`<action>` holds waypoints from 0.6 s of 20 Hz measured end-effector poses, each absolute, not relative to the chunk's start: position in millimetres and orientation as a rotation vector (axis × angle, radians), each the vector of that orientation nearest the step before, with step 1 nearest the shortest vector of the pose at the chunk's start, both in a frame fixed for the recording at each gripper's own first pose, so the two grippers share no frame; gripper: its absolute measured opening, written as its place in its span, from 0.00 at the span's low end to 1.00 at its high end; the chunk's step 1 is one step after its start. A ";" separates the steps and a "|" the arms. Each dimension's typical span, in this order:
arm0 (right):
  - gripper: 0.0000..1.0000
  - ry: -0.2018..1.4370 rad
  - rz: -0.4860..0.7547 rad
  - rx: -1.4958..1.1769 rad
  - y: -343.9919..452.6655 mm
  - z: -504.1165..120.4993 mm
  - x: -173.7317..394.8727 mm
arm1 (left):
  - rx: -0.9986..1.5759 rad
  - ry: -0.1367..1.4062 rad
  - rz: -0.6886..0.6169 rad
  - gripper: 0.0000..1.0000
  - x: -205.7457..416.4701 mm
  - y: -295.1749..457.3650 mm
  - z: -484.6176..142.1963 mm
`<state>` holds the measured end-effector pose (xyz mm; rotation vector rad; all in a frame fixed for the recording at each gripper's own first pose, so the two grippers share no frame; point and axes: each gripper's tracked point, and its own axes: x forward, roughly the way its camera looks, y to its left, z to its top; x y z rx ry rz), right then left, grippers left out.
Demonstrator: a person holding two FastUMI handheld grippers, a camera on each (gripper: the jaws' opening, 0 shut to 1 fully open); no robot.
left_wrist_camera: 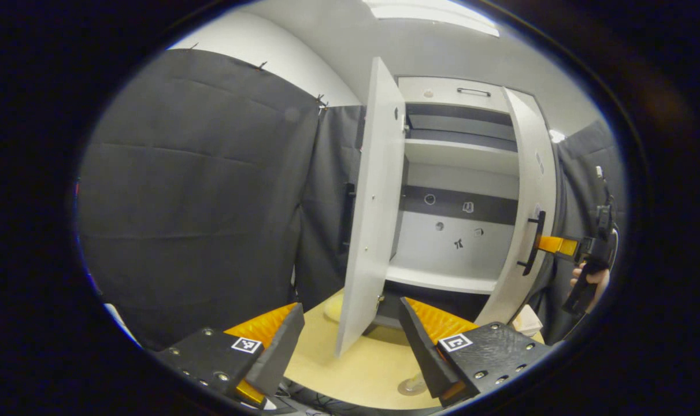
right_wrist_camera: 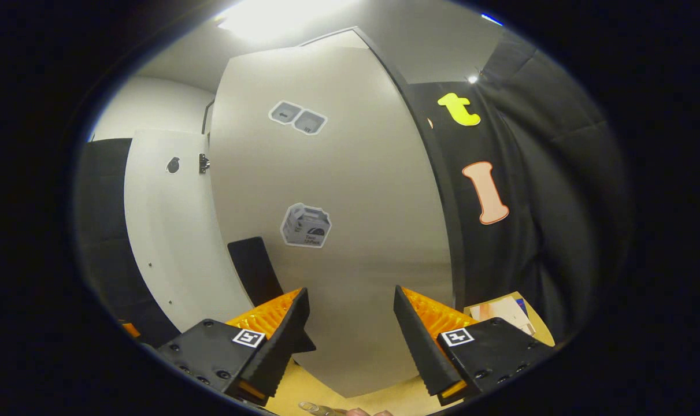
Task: Grasp the bottle in the cabinet with the left hand and place it on the coaster, then close the right door with the right hand and the left door with the left hand.
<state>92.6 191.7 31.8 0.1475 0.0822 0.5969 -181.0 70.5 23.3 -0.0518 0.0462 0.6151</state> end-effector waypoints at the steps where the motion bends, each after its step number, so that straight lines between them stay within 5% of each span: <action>1: 0.94 0.070 0.598 0.140 191.1 32.9 93.0 | -0.057 0.040 0.632 0.95 -188.7 76.7 23.7; 12: 0.95 0.072 0.528 0.091 176.7 27.8 91.1 | -0.055 -0.010 0.674 0.96 -211.5 161.5 38.3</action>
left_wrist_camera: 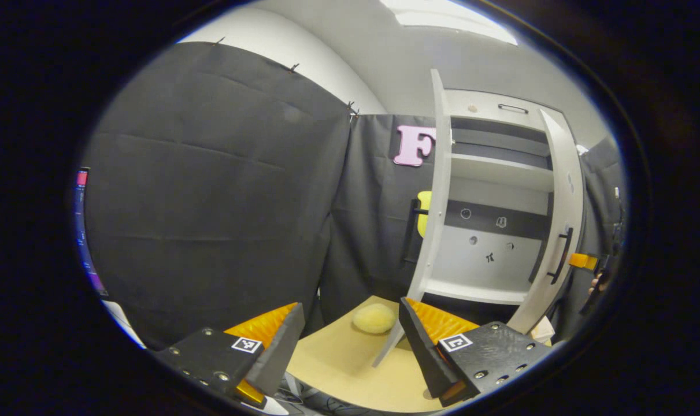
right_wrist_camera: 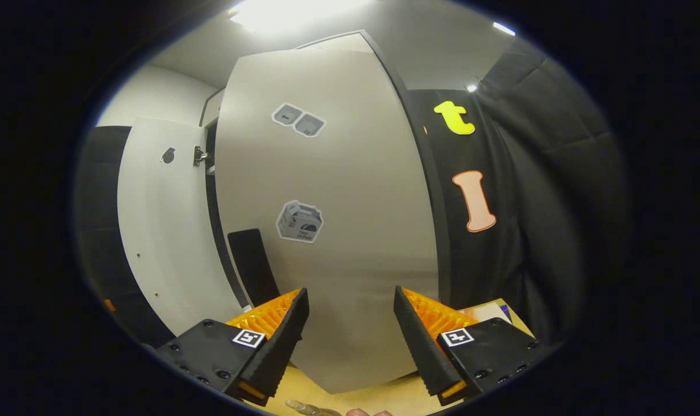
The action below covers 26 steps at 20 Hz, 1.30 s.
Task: Grasp the bottle in the cabinet with the left hand and place it on the coaster, then close the right door with the right hand and the left door with the left hand.
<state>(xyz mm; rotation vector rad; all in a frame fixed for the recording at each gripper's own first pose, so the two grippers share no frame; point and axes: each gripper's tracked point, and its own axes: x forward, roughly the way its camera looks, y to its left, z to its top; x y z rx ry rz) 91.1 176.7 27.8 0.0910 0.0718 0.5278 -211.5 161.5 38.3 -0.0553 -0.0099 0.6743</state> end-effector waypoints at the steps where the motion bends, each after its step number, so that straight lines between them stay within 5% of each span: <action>1: 0.95 0.062 0.513 0.086 174.0 29.6 89.9 | -0.052 -0.010 0.663 0.96 -208.2 170.3 38.7; 15: 0.95 0.068 0.304 0.031 133.7 0.3 72.1 | -0.030 -0.085 0.248 0.96 -95.3 255.8 72.1; 26: 0.95 0.005 0.098 0.073 67.1 2.5 37.7 | -0.072 -0.061 0.089 0.96 -11.5 289.9 85.0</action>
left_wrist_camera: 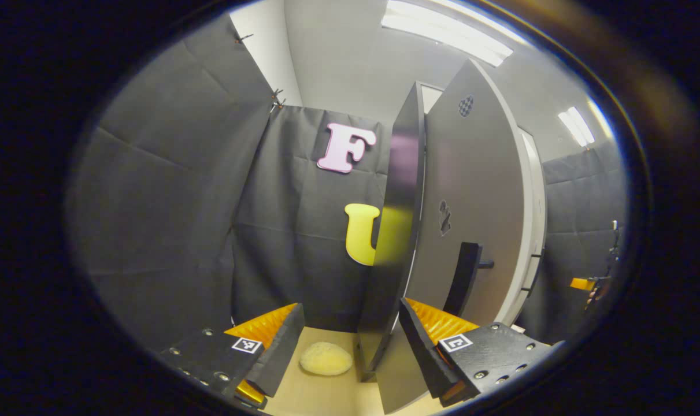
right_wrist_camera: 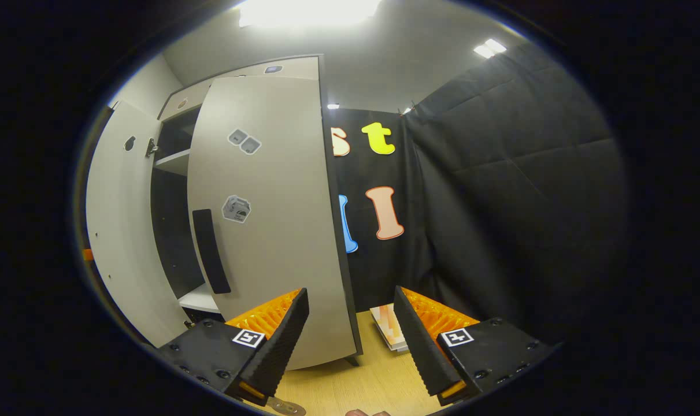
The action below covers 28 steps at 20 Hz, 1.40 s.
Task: Grasp the bottle in the cabinet with the left hand and place it on the coaster, then close the right door with the right hand and the left door with the left hand.
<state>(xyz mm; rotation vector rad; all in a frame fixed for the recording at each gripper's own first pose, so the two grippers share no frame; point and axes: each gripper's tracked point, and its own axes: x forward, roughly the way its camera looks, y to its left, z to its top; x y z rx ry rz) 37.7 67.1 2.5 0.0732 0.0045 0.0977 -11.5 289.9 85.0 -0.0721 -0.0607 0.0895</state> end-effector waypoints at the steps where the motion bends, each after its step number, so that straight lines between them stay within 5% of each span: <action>1: 0.95 0.004 0.082 0.071 61.4 1.6 37.2 | -0.067 -0.058 0.075 0.96 -0.3 287.8 88.2; 21: 0.92 0.091 0.123 0.054 56.7 -40.5 59.6 | 0.103 0.025 0.004 0.94 35.2 204.7 98.5; 28: 0.94 0.112 0.167 0.044 51.6 -36.3 71.6 | 0.129 0.019 0.132 0.94 41.0 167.9 97.6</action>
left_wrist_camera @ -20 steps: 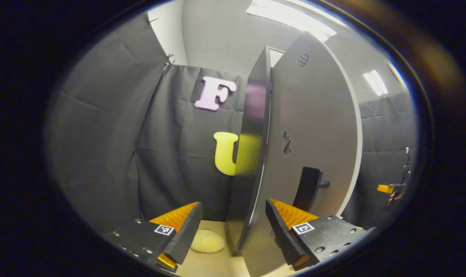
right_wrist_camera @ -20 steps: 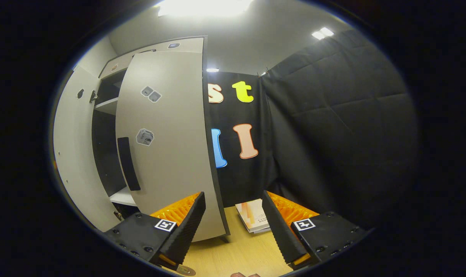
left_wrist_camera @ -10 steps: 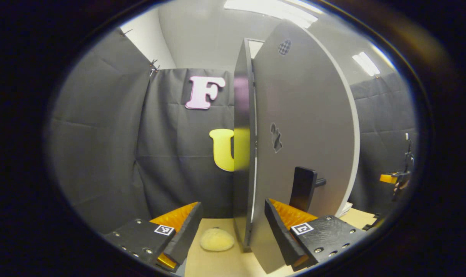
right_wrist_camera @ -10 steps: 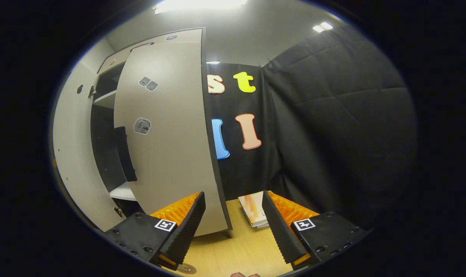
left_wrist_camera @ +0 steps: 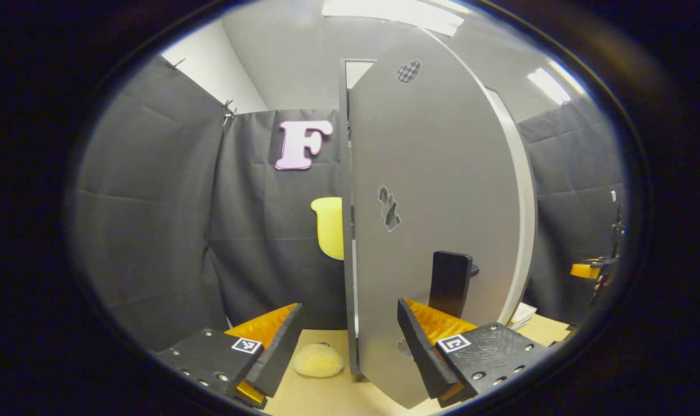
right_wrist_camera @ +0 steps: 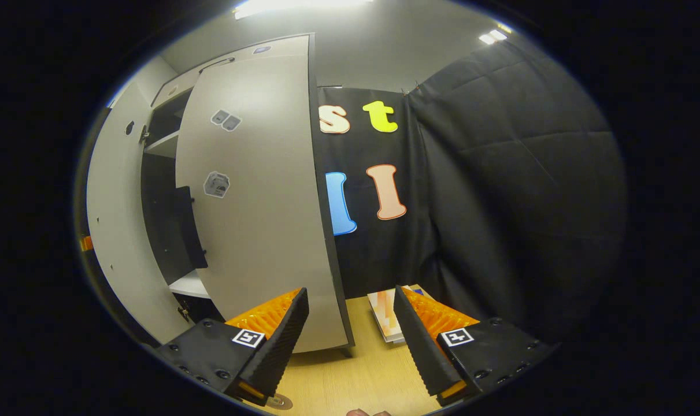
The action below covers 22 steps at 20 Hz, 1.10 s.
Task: Grasp the bottle in the cabinet with the left hand and place it on the coaster, then close the right door with the right hand and the left door with the left hand.
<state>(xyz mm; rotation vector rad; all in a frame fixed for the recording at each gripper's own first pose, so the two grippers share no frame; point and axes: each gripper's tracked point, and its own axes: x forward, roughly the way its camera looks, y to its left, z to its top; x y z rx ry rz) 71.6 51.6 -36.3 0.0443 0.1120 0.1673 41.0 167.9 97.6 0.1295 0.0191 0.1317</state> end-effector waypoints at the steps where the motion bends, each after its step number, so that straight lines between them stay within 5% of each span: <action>1: 0.94 0.113 0.172 0.046 49.1 -35.2 77.6 | 0.130 0.018 0.144 0.94 41.6 161.6 95.9; 14: 0.95 0.075 0.256 -0.042 39.3 -3.1 82.0 | 0.130 -0.001 0.088 0.94 65.4 62.7 96.3; 22: 0.95 0.018 0.153 -0.044 2.4 32.2 64.6 | 0.083 0.026 0.036 0.94 47.3 60.4 99.6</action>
